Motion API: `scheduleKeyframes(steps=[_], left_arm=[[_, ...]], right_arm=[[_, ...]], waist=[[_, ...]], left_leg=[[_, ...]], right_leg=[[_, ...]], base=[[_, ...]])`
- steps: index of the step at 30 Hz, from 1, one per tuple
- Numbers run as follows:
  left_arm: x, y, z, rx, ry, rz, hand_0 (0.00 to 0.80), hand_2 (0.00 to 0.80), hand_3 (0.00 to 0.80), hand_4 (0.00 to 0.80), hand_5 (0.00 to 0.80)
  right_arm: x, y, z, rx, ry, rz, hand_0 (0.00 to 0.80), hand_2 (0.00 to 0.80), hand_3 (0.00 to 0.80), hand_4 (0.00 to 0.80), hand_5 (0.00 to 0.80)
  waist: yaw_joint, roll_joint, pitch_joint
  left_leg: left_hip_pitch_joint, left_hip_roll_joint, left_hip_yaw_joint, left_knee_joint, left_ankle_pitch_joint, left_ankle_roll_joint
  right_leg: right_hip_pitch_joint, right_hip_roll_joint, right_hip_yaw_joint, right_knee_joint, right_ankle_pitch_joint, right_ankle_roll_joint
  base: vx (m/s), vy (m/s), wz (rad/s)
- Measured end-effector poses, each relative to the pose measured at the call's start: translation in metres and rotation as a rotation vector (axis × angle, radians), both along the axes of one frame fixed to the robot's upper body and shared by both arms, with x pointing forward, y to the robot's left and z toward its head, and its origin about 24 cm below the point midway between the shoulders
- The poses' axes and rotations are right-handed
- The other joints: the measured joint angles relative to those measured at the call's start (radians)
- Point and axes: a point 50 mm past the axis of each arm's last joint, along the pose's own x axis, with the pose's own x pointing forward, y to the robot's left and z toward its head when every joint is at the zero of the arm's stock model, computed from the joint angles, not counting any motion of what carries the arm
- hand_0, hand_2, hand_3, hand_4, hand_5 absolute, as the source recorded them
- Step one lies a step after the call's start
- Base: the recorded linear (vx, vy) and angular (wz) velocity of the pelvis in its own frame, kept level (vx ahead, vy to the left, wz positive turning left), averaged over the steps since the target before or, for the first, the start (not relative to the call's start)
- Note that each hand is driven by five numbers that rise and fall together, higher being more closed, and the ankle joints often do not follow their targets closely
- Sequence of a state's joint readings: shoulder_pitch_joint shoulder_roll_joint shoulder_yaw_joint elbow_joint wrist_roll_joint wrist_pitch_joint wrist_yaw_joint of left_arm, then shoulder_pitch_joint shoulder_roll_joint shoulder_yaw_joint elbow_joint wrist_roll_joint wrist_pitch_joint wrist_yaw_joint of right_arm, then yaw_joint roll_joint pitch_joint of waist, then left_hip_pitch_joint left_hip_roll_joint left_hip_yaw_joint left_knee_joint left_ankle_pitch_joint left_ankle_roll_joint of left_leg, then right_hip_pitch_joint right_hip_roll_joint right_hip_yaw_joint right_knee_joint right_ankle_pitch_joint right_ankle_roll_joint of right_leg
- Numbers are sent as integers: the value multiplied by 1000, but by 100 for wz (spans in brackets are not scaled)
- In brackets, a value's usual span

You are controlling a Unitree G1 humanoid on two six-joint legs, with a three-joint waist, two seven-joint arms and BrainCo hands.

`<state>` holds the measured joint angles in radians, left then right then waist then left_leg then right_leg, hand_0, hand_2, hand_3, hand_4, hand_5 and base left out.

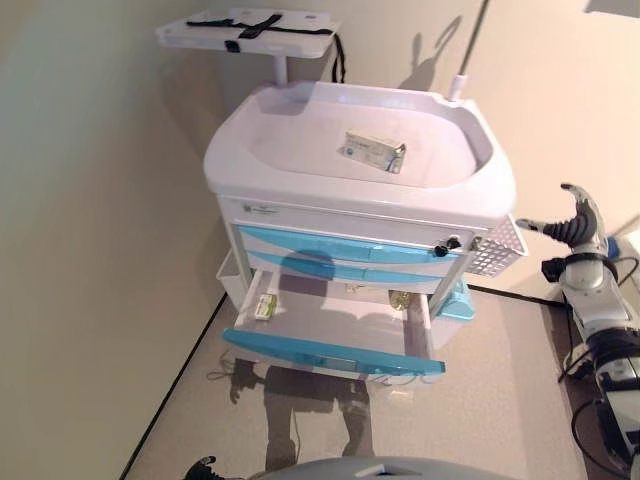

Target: Open the drawer and pick up the medicine

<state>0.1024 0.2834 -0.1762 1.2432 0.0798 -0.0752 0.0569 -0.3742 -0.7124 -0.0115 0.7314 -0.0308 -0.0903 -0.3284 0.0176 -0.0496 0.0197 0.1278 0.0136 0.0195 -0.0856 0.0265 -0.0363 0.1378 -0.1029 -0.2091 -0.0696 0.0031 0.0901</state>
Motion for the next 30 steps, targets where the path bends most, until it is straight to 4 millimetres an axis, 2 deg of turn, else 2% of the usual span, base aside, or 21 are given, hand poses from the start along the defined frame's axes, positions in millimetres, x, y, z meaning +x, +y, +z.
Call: scheduleKeyframes(steps=[1,2,3,4,5,6,9,15,17,18,20,21,27,30], left_arm=[[4,-1,0,2,-4,-13,0,0,0,0,0],[4,-1,0,2,-4,-13,0,0,0,0,0],[3,-1,0,2,-1,-16,0,0,0,0,0],[-2,0,0,5,8,-12,0,0,0,0,0],[2,-1,0,3,-1,-15,0,0,0,0,0],[-3,-3,-1,-2,8,-10,0,0,0,0,0],[1,-5,-1,-6,3,-16,0,0,0,0,0],[1,-9,-2,-18,1,-15,0,0,0,0,0],[3,-10,-2,-20,-3,-15,0,0,0,0,0],[4,-11,-2,-22,-5,-16,0,0,0,0,0],[4,-11,-3,-23,-5,-16,0,0,0,0,0],[3,-12,-3,-26,-5,-17,0,0,0,0,0],[3,-14,-3,-38,1,-17,0,0,0,0,0],[1,-14,-4,-40,4,-9,0,0,0,0,0]], right_arm=[[-12,-1,-14,43,7,-16,0,0,0,0,0],[-12,-1,-14,43,7,-16,0,0,0,0,0],[-22,0,-31,95,31,-39,0,0,0,0,0],[-38,8,-58,190,58,-75,0,0,0,0,0],[-44,8,-65,204,80,-84,0,0,0,0,0],[-56,10,-79,226,118,-96,0,0,0,0,0],[-81,15,-105,266,204,-113,0,0,0,0,0],[-106,38,-142,366,330,-83,0,0,0,0,0],[-131,51,-168,472,413,-109,0,0,0,0,0],[-149,62,-188,543,511,-121,0,0,0,0,0],[-170,72,-206,615,600,-150,0,0,0,0,0],[-192,83,-218,668,674,-164,0,0,0,0,0],[-254,113,-246,828,879,-263,0,0,0,0,0],[-269,124,-251,850,969,-254,0,0,0,0,0]], waist=[[-8,2,-2],[-8,2,-2],[-15,3,-1],[-11,4,0],[-20,6,1],[-23,13,4],[-43,20,7],[-60,24,7],[-57,24,0],[-56,24,1],[-56,25,1],[-57,27,3],[-57,28,2],[-57,27,1]], left_leg=[[10,5,19,0,-3,-4],[10,5,19,0,-3,-4],[16,8,32,0,-5,-6],[19,13,38,0,-6,-7],[19,14,43,0,-6,-7],[20,16,59,-1,-7,-8],[27,22,77,0,-8,-9],[38,33,97,-1,-12,-15],[42,38,109,-1,-14,-18],[42,39,110,-1,-16,-18],[42,40,111,-1,-18,-15],[42,42,111,0,-18,-15],[55,44,108,0,-21,-15],[55,46,105,-1,-22,-15]], right_leg=[[-2,5,23,2,2,-3],[-2,5,23,2,2,-3],[-4,8,34,5,2,-3],[-5,12,44,3,3,-5],[-10,13,51,4,3,-5],[-14,16,64,3,7,-6],[-18,22,85,4,12,-9],[-19,32,104,4,18,-14],[-19,37,110,4,19,-16],[-20,38,111,5,19,-17],[-20,39,111,5,19,-17],[-20,38,111,5,19,-17],[-6,37,112,5,16,-19],[-3,37,111,12,12,-20]], base=[[-61,-30,-28],[-33,-18,-32],[-28,-17,-24],[-28,-17,-32],[-54,-37,-35],[-25,-20,-25],[-47,-30,-23],[-41,-31,-12],[-14,-25,-10],[0,0,0],[0,0,0],[0,0,0],[0,0,0],[0,0,0]])
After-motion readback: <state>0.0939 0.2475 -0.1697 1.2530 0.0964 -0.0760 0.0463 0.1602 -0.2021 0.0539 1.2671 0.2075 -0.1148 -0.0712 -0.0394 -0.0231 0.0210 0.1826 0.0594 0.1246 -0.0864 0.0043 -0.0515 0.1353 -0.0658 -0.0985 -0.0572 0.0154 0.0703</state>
